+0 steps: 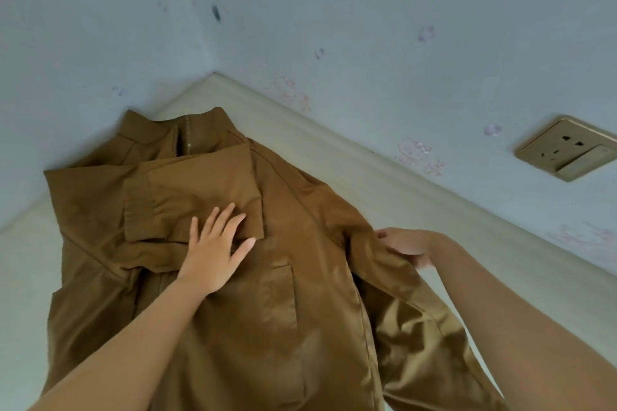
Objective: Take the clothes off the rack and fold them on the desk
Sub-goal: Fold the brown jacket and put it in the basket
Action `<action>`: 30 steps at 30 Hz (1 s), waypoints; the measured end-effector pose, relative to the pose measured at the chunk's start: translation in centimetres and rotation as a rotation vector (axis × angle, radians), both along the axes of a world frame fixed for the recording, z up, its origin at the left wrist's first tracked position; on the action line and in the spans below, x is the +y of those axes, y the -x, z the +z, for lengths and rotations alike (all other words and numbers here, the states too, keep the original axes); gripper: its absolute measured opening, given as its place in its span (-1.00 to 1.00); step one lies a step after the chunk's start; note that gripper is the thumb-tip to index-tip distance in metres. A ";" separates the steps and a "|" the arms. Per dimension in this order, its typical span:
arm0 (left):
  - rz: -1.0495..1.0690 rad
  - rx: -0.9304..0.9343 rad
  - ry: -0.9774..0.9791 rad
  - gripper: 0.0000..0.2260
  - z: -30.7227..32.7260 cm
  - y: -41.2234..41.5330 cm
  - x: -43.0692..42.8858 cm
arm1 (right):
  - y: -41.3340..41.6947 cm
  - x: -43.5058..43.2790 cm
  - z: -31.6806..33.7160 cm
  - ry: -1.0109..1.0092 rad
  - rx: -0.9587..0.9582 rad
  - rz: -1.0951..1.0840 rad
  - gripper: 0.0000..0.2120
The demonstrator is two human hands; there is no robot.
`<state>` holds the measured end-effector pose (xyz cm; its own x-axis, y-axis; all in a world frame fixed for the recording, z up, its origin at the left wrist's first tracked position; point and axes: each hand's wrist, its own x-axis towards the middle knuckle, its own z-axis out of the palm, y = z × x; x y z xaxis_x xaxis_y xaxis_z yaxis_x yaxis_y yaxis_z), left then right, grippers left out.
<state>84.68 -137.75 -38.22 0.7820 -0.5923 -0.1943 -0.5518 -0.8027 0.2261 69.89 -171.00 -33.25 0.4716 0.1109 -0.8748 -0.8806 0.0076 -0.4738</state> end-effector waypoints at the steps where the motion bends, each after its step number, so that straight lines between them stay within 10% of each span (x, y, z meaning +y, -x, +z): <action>1: -0.001 -0.004 0.043 -0.28 0.2 0.1 -1.2 | -0.3 0.7 0.1 0.027 -0.018 -0.008 -0.76; 12: -0.014 0.082 -0.092 -0.21 -1.4 0.5 -6.4 | -2.2 3.6 0.9 -0.007 -0.181 0.085 -0.59; 18: -0.086 0.066 -0.130 -0.13 -2.1 1.3 -5.4 | -4.9 -2.5 3.4 1.122 -0.412 -0.116 -0.76; 22: -0.094 0.063 -0.152 -0.12 -1.8 2.0 -4.5 | -5.8 -2.6 2.6 1.506 -0.166 0.040 -0.75; 30: -0.114 -0.261 0.173 -0.63 1.4 -4.1 -9.6 | -9.6 0.4 0.5 0.868 -0.409 0.081 -0.72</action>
<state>88.78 -147.34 -36.83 0.7191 -0.6853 0.1154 -0.6930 -0.6946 0.1931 79.52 -170.60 -32.73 0.7777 -0.4520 -0.4369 -0.6285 -0.5440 -0.5560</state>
